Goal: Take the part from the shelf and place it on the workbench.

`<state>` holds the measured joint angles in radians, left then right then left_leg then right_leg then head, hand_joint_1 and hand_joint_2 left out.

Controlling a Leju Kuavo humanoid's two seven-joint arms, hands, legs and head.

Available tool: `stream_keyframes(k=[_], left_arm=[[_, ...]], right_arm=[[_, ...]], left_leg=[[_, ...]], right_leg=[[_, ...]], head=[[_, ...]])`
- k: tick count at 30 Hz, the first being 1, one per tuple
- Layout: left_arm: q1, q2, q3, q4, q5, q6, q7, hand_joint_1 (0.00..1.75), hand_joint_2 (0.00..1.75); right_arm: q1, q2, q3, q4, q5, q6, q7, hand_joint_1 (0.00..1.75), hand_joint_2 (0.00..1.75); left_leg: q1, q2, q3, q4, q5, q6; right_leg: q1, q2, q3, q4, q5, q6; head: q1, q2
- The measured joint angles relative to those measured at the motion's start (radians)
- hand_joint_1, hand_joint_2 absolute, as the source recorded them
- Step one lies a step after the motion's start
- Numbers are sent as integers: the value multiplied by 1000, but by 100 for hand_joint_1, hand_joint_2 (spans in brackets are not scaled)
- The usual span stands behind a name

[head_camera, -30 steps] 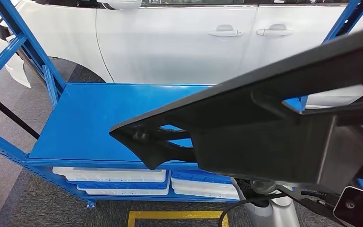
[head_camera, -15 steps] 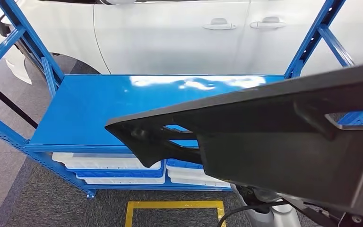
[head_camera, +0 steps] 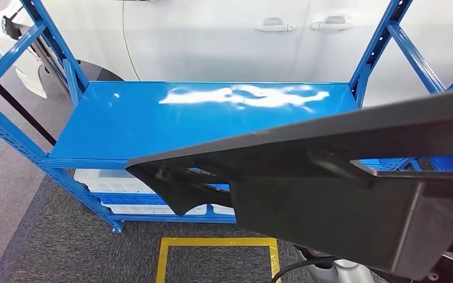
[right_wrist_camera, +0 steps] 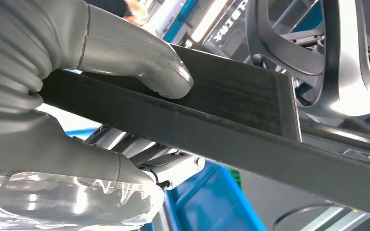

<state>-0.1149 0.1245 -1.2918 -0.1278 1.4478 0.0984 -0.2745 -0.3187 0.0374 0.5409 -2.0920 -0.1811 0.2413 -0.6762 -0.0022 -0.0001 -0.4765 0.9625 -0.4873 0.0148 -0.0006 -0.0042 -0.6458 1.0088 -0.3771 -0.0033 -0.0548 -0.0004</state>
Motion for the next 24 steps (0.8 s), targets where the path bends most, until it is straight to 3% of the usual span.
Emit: stream_keyframes(k=[2, 4, 5, 6, 7, 9, 11, 13, 15, 16, 18, 20, 21, 22, 23, 24], left_arm=[[1, -2, 12, 0, 0, 3, 5, 0, 175], [3, -6, 26, 0, 0, 5, 6, 0, 175], [5, -8, 32, 0, 0, 5, 6, 0, 175], [6, -11, 37, 0, 0, 5, 6, 0, 175], [7, -13, 40, 0, 0, 4, 6, 0, 175], [8, -16, 43, 0, 0, 2, 7, 0, 175], [8, -17, 44, 0, 0, -1, 7, 0, 175], [9, -18, 44, 0, 0, -3, 8, 0, 175], [10, -19, 43, 0, 0, -5, 8, 0, 175], [11, -20, 43, 0, 0, -5, 7, 0, 175], [10, -23, 43, 0, 0, -5, 2, 0, 175], [10, -25, 43, 0, 0, -5, -4, 0, 175], [10, -26, 43, 0, 0, -4, -5, 0, 175], [10, -27, 44, 0, 0, -3, -6, 0, 175], [10, -28, 44, 0, 0, -3, -7, 0, 175], [9, -29, 44, 0, 0, -2, -8, 0, 175]], right_arm=[[-8, -5, 5, 7, -19, 9, 2, 175, 175], [-18, -12, 11, 22, -40, 13, 4, 175, 175], [-22, -17, 13, 30, -49, 11, 4, 175, 175], [-28, -25, 16, 38, -59, 6, 5, 175, 175], [-36, -34, 20, 47, -69, -4, 6, 175, 175], [-56, -63, 31, 64, -86, -33, 4, 175, 175], [-73, -95, 42, 76, -97, -59, 0, 175, 175], [-86, -122, 51, 85, -109, -78, 0, 175, 175], [-104, -144, 60, 92, -128, -93, 5, 175, 175], [-115, -153, 64, 95, -140, -98, 9, 175, 175], [-134, -166, 70, 101, -167, -102, 16, 175, 175], [-149, -175, 77, 109, -194, -101, 19, 175, 175], [-155, -179, 80, 114, -206, -100, 20, 175, 175], [-162, -183, 83, 119, -216, -98, 20, 175, 175], [-167, -189, 85, 124, -224, -97, 20, 175, 175], [-172, -194, 87, 127, -231, -96, 19, 175, 175]], left_leg=[[5, 5, -21, -10, 29, 10], [5, 7, -53, -8, 53, 13], [5, 8, -71, -6, 65, 12], [6, 8, -90, -2, 77, 10], [7, 8, -110, 3, 87, 7], [9, 8, -145, 19, 103, -1], [9, 7, -168, 37, 115, -12], [7, 5, -177, 44, 129, -25], [10, 5, -184, 45, 134, -38], [12, 5, -192, 59, 114, -43], [15, 5, -224, 147, 26, -52], [16, 5, -258, 283, -57, -57], [15, 5, -262, 331, -68, -56], [14, 4, -249, 346, -57, -53], [12, 4, -217, 320, -33, -46], [9, 4, -166, 261, -11, -35]], right_leg=[[-3, 3, -25, 60, -73, 9], [-8, 4, -59, 186, -174, 17], [-10, 3, -68, 243, -198, 21], [-13, 3, -65, 279, -198, 25], [-15, 3, -45, 279, -174, 28], [-19, 3, 40, 187, -124, 31], [-16, 4, 131, 57, -135, 24], [-10, 6, 160, 3, -156, 8], [-10, 4, 145, 3, -142, -13], [-10, 3, 136, 2, -131, -23], [-9, 1, 112, 1, -107, -35], [-5, 1, 82, 3, -84, -40], [-2, 1, 67, 3, -73, -40], [2, 1, 52, 4, -62, -41], [6, 1, 39, 5, -52, -41], [10, 1, 28, 5, -41, -41]], head=[[0, 0], [0, 0], [0, 0], [0, 0], [0, 0], [0, 0], [0, 0], [0, 0], [0, 0], [0, 0], [0, 0], [0, 0], [0, 0], [0, 0], [0, 0], [0, 0]])
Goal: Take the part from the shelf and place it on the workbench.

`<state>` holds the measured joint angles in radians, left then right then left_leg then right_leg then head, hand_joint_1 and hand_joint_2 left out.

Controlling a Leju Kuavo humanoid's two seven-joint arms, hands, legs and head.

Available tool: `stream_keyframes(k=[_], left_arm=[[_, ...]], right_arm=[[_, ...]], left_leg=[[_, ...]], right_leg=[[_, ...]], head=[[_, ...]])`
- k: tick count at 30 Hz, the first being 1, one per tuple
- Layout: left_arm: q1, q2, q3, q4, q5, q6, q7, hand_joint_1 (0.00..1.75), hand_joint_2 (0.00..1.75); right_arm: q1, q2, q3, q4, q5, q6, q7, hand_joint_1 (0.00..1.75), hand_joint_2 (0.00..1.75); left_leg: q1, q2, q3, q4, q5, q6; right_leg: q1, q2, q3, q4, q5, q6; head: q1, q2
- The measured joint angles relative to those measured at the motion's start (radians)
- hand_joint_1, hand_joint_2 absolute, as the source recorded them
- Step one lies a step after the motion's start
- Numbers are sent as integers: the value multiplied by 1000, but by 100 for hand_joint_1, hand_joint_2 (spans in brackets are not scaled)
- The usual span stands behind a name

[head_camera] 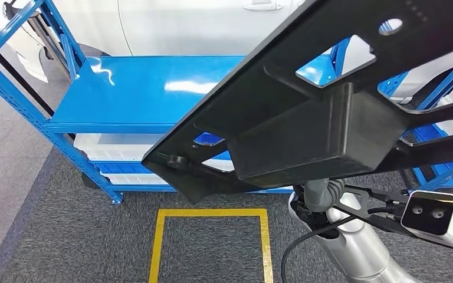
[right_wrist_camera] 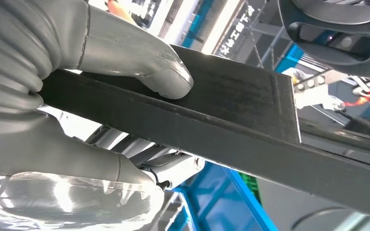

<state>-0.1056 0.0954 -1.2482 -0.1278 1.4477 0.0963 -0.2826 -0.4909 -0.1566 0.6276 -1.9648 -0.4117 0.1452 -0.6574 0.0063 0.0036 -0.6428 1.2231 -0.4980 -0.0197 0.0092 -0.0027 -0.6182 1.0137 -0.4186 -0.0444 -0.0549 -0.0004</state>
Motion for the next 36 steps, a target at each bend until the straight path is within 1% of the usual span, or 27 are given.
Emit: stream_keyframes(k=[2, 3, 4, 6, 7, 8, 9, 11, 12, 13, 14, 15, 16, 18, 19, 21, 22, 23, 24, 26, 27, 28, 29, 32, 33, 34, 36], left_arm=[[-2, 0, 0, 0, 0, 1, -2, 0, 175], [-2, 1, 0, 0, 0, 2, -2, 0, 175], [-3, 1, 0, 0, 0, 2, -3, 0, 175], [-3, 0, 0, 0, 0, 4, -3, 0, 175], [-3, -1, 0, 0, 0, 4, -3, 0, 175], [-3, -1, 0, 0, 0, 4, -2, 0, 175], [-4, -2, 0, 0, 0, 4, -2, 0, 175], [-3, -5, 0, 0, 0, 5, -1, 0, 175], [-2, -7, 0, 0, 0, 6, -1, 0, 175], [-1, -10, 0, 0, 0, 7, -1, 0, 175], [0, -12, 0, 0, 0, 7, -2, 0, 175], [0, -14, 0, 0, 0, 7, -2, 0, 175], [0, -16, 0, 0, 0, 8, -3, 0, 175], [0, -17, 0, 0, 0, 11, -4, 0, 175], [0, -17, 0, 0, 0, 14, -4, 0, 175], [0, -18, 1, 0, 0, 20, -3, 0, 175], [1, -18, 2, 0, 0, 22, -2, 0, 175], [1, -19, 4, 0, 0, 23, 0, 0, 175], [1, -19, 5, 0, 0, 25, 2, 0, 175], [0, -19, 7, 0, 0, 26, 4, 0, 175], [0, -19, 7, 0, 0, 26, 5, 0, 175], [0, -19, 7, 0, 0, 26, 6, 0, 175], [0, -19, 7, 0, 0, 26, 6, 0, 175], [-2, -17, 7, 0, 0, 25, 6, 0, 175], [-3, -16, 7, 0, 0, 25, 6, 0, 175], [-3, -15, 7, 0, 0, 25, 6, 0, 175], [-3, -12, 7, 0, 0, 25, 6, 0, 175]], right_arm=[[-7, -10, 2, 4, -9, 3, -3, 175, 175], [-9, -14, 2, 6, -11, 5, -4, 175, 175], [-12, -18, 3, 7, -13, 6, -5, 175, 175], [-15, -24, 4, 11, -15, 8, -5, 175, 175], [-16, -28, 4, 12, -16, 9, -6, 175, 175], [-17, -33, 4, 13, -17, 10, -6, 175, 175], [-17, -39, 5, 15, -18, 13, -9, 175, 175], [-13, -53, 5, 18, -24, 25, -16, 175, 175], [-8, -61, 4, 20, -28, 37, -20, 175, 175], [-1, -67, 1, 22, -29, 54, -22, 175, 175], [8, -72, -3, 23, -29, 74, -23, 175, 175], [16, -75, -10, 23, -26, 94, -23, 175, 175], [23, -77, -19, 23, -21, 113, -23, 175, 175], [38, -77, -40, 23, -14, 142, -23, 175, 175], [44, -77, -52, 22, -11, 154, -23, 175, 175], [55, -75, -70, 22, -7, 167, -23, 175, 175], [56, -73, -76, 23, -3, 169, -23, 175, 175], [57, -71, -79, 23, -1, 168, -23, 175, 175], [55, -67, -81, 24, 2, 164, -23, 175, 175], [51, -60, -81, 27, 4, 147, -23, 175, 175], [47, -57, -80, 30, 5, 137, -23, 175, 175], [43, -56, -80, 32, 4, 127, -23, 175, 175], [39, -56, -79, 34, 2, 118, -23, 175, 175], [24, -57, -78, 38, -12, 97, -23, 175, 175], [19, -57, -78, 39, -16, 93, -23, 175, 175], [15, -58, -78, 40, -19, 91, -23, 175, 175], [10, -61, -78, 43, -21, 88, -23, 175, 175]], left_leg=[[-11, 1, 114, -154, 4, 24], [-17, 1, 149, -207, -2, 33], [-21, 2, 164, -236, -7, 38], [-22, 5, 159, -255, 15, 44], [-20, 6, 154, -264, 28, 49], [-18, 8, 147, -272, 43, 52], [-15, 10, 135, -276, 58, 54], [-15, 9, 103, -274, 83, 55], [-14, 10, 84, -271, 94, 53], [-12, 10, 65, -266, 105, 50], [-9, 10, 46, -259, 114, 47], [-6, 10, 27, -249, 121, 42], [-5, 9, 9, -238, 127, 36], [-4, 8, -14, -218, 136, 25], [-5, 8, -19, -214, 141, 18], [-2, 7, -21, -216, 150, 4], [1, 6, -26, -209, 141, -3], [3, 6, -36, -188, 117, -9], [5, 5, -52, -145, 78, -14], [6, 5, -95, -12, -10, -22], [6, 5, -108, 44, -33, -24], [6, 5, -104, 67, -38, -23], [6, 5, -80, 49, -25, -21], [0, 3, 64, -155, 29, 0], [-4, 2, 93, -201, 37, 7], [-8, 2, 104, -223, 38, 12], [-10, 2, 101, -233, 48, 22]], right_leg=[[5, -1, -13, 0, 18, 5], [3, -3, -15, -2, 26, 9], [1, -5, -16, -4, 34, 15], [-4, -7, -17, -8, 45, 26], [-4, -6, -23, 1, 32, 32], [-5, -4, -34, 26, 1, 38], [-7, -2, -49, 72, -47, 44], [-15, 0, -85, 200, -134, 57], [-19, 0, -93, 252, -149, 62], [-23, 0, -86, 274, -140, 68], [-27, -1, -62, 261, -115, 73], [-30, -1, -19, 213, -88, 78], [-33, -1, 33, 143, -81, 81], [-31, 1, 105, 34, -97, 73], [-27, 2, 116, 10, -110, 63], [-25, 3, 108, 4, -102, 41], [-25, 3, 103, 4, -93, 31], [-26, 2, 96, 2, -84, 23], [-27, 1, 87, 1, -73, 18], [-26, 2, 67, 2, -57, 14], [-24, 2, 57, 2, -50, 14], [-23, 2, 48, 3, -43, 15], [-22, 2, 42, 4, -38, 17], [-19, 1, 32, 3, -26, 25], [-20, 1, 31, 2, -22, 30], [-21, 0, 30, 1, -18, 35], [-21, 0, 27, -2, -11, 48]], head=[[0, 0], [0, 0], [0, 0], [0, 0], [0, 0], [0, 0], [0, 0], [0, 0], [0, 0], [0, 0], [0, 0], [0, 0], [0, 0], [0, 0], [-1, 0], [-1, 0], [-1, 0], [-1, 0], [-1, 0], [-1, 0], [-1, 0], [-1, 0], [-1, 0], [-1, 0], [-1, 0], [-1, 0], [-1, 0]])
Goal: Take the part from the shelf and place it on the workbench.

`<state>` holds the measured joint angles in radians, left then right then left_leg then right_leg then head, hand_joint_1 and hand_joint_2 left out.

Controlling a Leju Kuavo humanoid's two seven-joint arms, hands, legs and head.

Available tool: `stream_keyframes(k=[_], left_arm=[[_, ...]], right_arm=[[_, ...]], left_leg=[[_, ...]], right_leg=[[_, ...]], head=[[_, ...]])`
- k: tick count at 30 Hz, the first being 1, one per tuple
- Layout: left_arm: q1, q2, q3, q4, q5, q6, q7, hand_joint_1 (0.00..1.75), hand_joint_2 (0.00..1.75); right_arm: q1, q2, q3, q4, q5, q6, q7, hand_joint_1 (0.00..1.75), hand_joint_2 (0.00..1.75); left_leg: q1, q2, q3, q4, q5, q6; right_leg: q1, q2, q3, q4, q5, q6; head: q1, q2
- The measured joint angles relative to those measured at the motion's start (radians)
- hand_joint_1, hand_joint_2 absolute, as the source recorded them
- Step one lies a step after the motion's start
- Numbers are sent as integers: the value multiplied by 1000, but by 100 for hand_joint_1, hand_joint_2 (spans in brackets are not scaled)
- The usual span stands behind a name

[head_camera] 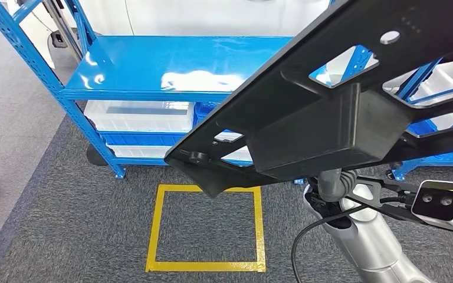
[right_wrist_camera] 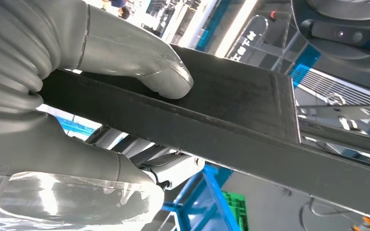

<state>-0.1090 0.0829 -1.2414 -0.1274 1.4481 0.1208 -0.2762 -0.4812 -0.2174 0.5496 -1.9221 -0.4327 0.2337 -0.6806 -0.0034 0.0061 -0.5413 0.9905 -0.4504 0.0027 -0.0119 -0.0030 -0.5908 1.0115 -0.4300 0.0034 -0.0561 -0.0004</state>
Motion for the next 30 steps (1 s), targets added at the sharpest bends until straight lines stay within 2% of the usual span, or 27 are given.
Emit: stream_keyframes(k=[2, 3, 5, 6, 7, 8, 9, 10, 12, 14, 16, 17, 19, 21, 22, 23, 24, 25, 27, 28, 29, 30], left_arm=[[-1, 1, 0, 0, 0, 0, 0, 0, 175], [-2, 1, 0, 0, 0, 0, 0, 0, 175], [-2, 1, 0, 0, 0, 0, 0, 0, 175], [-1, 1, 0, 0, 0, 0, 0, 0, 175], [-1, 1, 0, 0, 0, 0, 0, 0, 175], [0, 0, 0, 0, 0, -1, 0, 0, 175], [0, 0, 0, 0, 0, -1, 0, 0, 175], [0, 0, 0, 0, 0, -1, 0, 0, 175], [-1, 0, 0, 0, 0, -1, 0, 0, 175], [-2, -1, 0, 0, 0, -1, 0, 0, 175], [-2, -2, 0, 0, 0, -2, 0, 0, 175], [-2, -2, 0, 0, 0, -1, 0, 0, 175], [-1, -3, 0, 0, 0, 0, -1, 0, 175], [1, -3, 1, 0, 0, 1, -1, 0, 175], [3, -4, 2, 0, 0, 1, -1, 0, 175], [4, -4, 2, 0, 0, 0, -2, 0, 175], [5, -4, 2, 0, 0, -1, -2, 0, 175], [5, -4, 2, 0, 0, -2, -3, 0, 175], [3, -3, 2, 0, 0, -5, -4, 0, 175], [2, -3, 2, 0, 0, -5, -5, 0, 175], [1, -4, 2, 0, 0, -6, -5, 0, 175], [2, -3, 2, 0, 0, -6, -5, 0, 175]], right_arm=[[-5, -5, 0, 2, 0, -1, 0, 175, 175], [-7, -7, 0, 3, 0, -1, 0, 175, 175], [-9, -11, 0, 6, 0, -1, 0, 175, 175], [-9, -12, 0, 8, 0, -1, 0, 175, 175], [-8, -14, 0, 10, 0, -1, 0, 175, 175], [-8, -16, 0, 11, 0, -1, 0, 175, 175], [-8, -17, 0, 12, 0, -1, 0, 175, 175], [-9, -18, 0, 13, 0, -1, 0, 175, 175], [-11, -18, 0, 13, 0, -1, 0, 175, 175], [-12, -19, 0, 14, -1, -2, 0, 175, 175], [-12, -21, 0, 15, -1, -2, 0, 175, 175], [-11, -22, 0, 15, 1, 0, 0, 175, 175], [-9, -22, 0, 15, 11, 10, 0, 175, 175], [-2, -22, 0, 16, 33, 28, 0, 175, 175], [0, -22, 0, 16, 45, 37, 0, 175, 175], [2, -22, 0, 16, 55, 44, 0, 175, 175], [2, -22, 0, 16, 63, 48, 0, 175, 175], [2, -22, 0, 16, 69, 51, 0, 175, 175], [3, -22, -3, 10, 85, 58, 0, 175, 175], [5, -22, -6, 4, 99, 65, 0, 175, 175], [9, -21, -8, -4, 118, 71, 0, 175, 175], [14, -20, -10, -14, 140, 76, 0, 175, 175]], left_leg=[[5, 3, 1, -17, 12, 11], [7, 4, 0, -24, 19, 17], [5, 5, -7, -24, 24, 23], [4, 5, -11, -22, 25, 24], [3, 5, -14, -19, 26, 24], [2, 5, -17, -15, 25, 23], [2, 4, -18, -10, 24, 22], [2, 4, -20, -5, 22, 20], [-1, 3, -26, 6, 17, 13], [-3, 4, -31, 10, 17, 4], [-4, 4, -34, 13, 14, -5], [-4, 3, -41, 29, 2, -11], [1, 0, -82, 120, -52, -21], [8, 0, -146, 256, -109, -30], [11, 0, -165, 294, -116, -34], [14, 1, -166, 294, -104, -36], [17, 4, -145, 250, -73, -37], [18, 13, -108, 177, -35, -36], [12, 44, -45, 48, 11, -27], [9, 52, -32, 18, 17, -21], [5, 51, -32, 11, 15, -14], [5, 39, -35, 10, 18, -6]], right_leg=[[1, 1, -12, 22, -18, 10], [1, 2, -31, 61, -44, 13], [-1, 3, -89, 189, -111, 17], [-1, 3, -116, 248, -132, 19], [-1, 3, -128, 276, -135, 20], [-1, 2, -120, 264, -118, 20], [-1, 2, -92, 212, -86, 18], [-1, 2, -54, 138, -54, 15], [3, 1, 1, 29, -18, 6], [8, 2, 7, 8, -17, -4], [4, 3, 5, 3, -11, -14], [0, 1, 6, -2, -8, -19], [-4, -5, 7, -7, -3, -27], [-4, -13, 5, -7, -3, -29], [-4, -18, 4, -7, -3, -29], [-4, -23, 5, -6, -3, -28], [-5, -28, 6, -6, -4, -27], [-5, -34, 9, -5, -6, -24], [-1, -46, 13, -4, -10, -15], [2, -52, 14, -3, -11, -9], [5, -59, 14, -3, -11, -4], [5, -67, 14, -4, -10, 2]], head=[[0, 0], [0, 0], [0, 0], [0, 0], [0, 0], [0, 0], [0, 0], [0, 0], [0, 0], [0, 0], [0, 0], [0, 0], [0, 0], [0, 0], [0, 0], [0, 0], [0, 0], [0, 0], [0, 0], [0, 0], [0, 0], [0, 0]])
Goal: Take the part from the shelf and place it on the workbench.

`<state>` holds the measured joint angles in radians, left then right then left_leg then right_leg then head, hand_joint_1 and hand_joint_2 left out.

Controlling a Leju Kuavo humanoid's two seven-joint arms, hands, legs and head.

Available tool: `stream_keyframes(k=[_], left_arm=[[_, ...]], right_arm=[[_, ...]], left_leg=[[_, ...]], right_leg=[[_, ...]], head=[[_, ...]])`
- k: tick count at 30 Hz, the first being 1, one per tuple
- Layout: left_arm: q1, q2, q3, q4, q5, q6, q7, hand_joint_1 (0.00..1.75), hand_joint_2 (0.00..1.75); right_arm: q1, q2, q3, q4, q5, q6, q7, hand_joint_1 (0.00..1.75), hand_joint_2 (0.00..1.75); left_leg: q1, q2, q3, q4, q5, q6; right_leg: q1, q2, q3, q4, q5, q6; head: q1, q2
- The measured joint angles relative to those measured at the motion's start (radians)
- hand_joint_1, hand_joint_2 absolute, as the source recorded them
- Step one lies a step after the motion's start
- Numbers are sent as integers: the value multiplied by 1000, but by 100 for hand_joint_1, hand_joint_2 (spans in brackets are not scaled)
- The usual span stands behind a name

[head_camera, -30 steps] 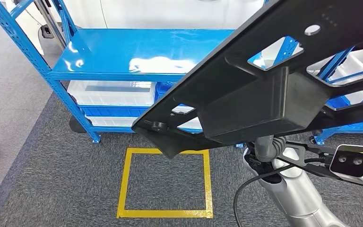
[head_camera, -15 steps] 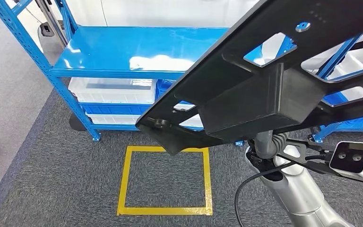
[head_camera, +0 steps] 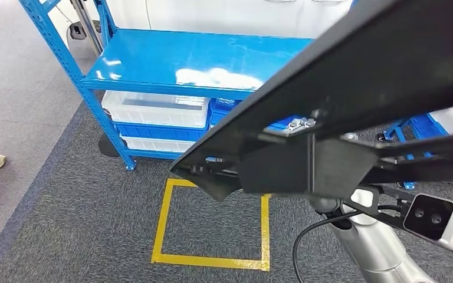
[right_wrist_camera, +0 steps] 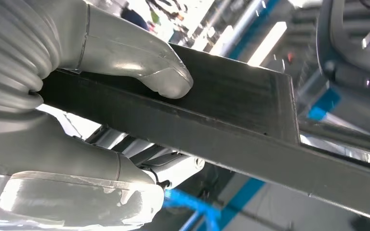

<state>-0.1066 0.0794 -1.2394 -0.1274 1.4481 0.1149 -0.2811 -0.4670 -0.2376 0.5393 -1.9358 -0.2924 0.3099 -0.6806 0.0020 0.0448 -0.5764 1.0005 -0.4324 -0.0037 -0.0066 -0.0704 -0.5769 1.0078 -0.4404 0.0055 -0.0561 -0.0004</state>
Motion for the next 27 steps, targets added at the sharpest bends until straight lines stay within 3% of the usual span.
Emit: stream_keyframes(k=[1, 3, 6, 7, 8, 9, 10, 12, 14, 16, 18, 20, 22, 23, 24, 25, 27], left_arm=[[2, 0, 0, 0, 0, 0, 0, 0, 175], [4, 1, 0, 0, 0, 0, 1, 0, 175], [4, 1, 1, 0, 0, 0, 4, 0, 175], [5, 1, 1, 0, 0, 0, 5, 0, 175], [7, 1, 1, 0, 0, -1, 6, 0, 175], [9, 1, 2, 0, 0, -1, 8, 0, 175], [11, 1, 3, 0, 0, -2, 8, 0, 175], [12, 2, 3, 0, 0, -2, 6, 0, 175], [14, 3, 3, 0, 0, 2, -9, 0, 175], [18, 5, 3, 0, 0, 7, -33, 0, 175], [21, 6, 2, 1, 0, 16, -56, 0, 175], [19, 8, 0, 1, 0, 25, -78, 0, 175], [18, 9, -3, 2, 0, 29, -96, 0, 175], [20, 9, -6, 2, 0, 30, -101, 0, 175], [22, 9, -8, 2, -1, 30, -105, 0, 175], [23, 10, -10, 2, -1, 30, -108, 0, 175], [21, 11, -14, 2, -1, 30, -112, 0, 175]], right_arm=[[8, 1, -1, -12, 24, 0, 0, 175, 175], [35, 5, -2, -44, 73, -8, 0, 175, 175], [92, 16, 4, -94, 132, -22, 0, 175, 175], [106, 20, 9, -106, 143, -26, 0, 175, 175], [117, 25, 13, -116, 150, -28, 0, 175, 175], [124, 29, 18, -126, 155, -30, 0, 175, 175], [129, 34, 24, -135, 160, -32, 0, 175, 175], [137, 43, 36, -154, 170, -39, 0, 175, 175], [150, 51, 46, -172, 182, -47, 0, 175, 175], [163, 56, 51, -191, 193, -53, 0, 175, 175], [175, 59, 53, -209, 203, -59, 0, 175, 175], [192, 60, 53, -226, 214, -66, 0, 175, 175], [212, 60, 53, -240, 224, -75, 0, 175, 175], [220, 60, 53, -245, 229, -79, 0, 175, 175], [226, 60, 53, -249, 232, -82, 0, 175, 175], [231, 60, 53, -253, 234, -83, 0, 175, 175], [239, 60, 53, -261, 237, -85, 0, 175, 175]], left_leg=[[2, -9, -1, -2, 3, 6], [5, -27, -2, -8, 10, 19], [3, -57, -7, -9, 15, 29], [1, -67, -9, -8, 16, 30], [0, -78, -10, -6, 16, 30], [-1, -90, -10, -4, 16, 29], [-2, -101, -10, -2, 15, 28], [-3, -121, -14, 5, 14, 23], [0, -138, -22, 9, 15, 11], [3, -149, -27, 8, 17, -1], [1, -120, -40, 36, -4, -13], [3, -73, -89, 144, -66, -26], [9, -57, -147, 270, -119, -36], [11, -54, -156, 293, -121, -39], [13, -50, -142, 272, -103, -40], [14, -40, -106, 211, -72, -39], [10, 2, -22, 62, -18, -29]], right_leg=[[-2, -2, 0, 2, -3, 6], [-5, 21, -15, 43, -38, 15], [-7, 62, -103, 237, -139, 16], [-7, 65, -127, 288, -154, 16], [-7, 66, -133, 299, -147, 14], [-7, 68, -117, 269, -121, 11], [-7, 76, -85, 203, -83, 6], [-7, 117, -20, 68, -30, -1], [-4, 137, 0, 18, -20, -5], [-2, 117, 2, 11, -15, -13], [-6, 95, 8, 1, -10, -25], [-6, 70, 11, -4, -9, -32], [-5, 44, 10, -4, -10, -33], [-5, 32, 10, -3, -11, -32], [-5, 21, 10, -3, -12, -31], [-5, 10, 12, -3, -13, -29], [-3, -9, 19, -3, -17, -22]], head=[[0, 0], [0, 0], [0, 0], [0, 0], [0, 0], [0, 0], [0, 0], [0, 0], [0, 0], [0, 0], [0, 0], [0, 0], [0, 0], [0, 0], [0, 0], [0, 0], [0, 0]])
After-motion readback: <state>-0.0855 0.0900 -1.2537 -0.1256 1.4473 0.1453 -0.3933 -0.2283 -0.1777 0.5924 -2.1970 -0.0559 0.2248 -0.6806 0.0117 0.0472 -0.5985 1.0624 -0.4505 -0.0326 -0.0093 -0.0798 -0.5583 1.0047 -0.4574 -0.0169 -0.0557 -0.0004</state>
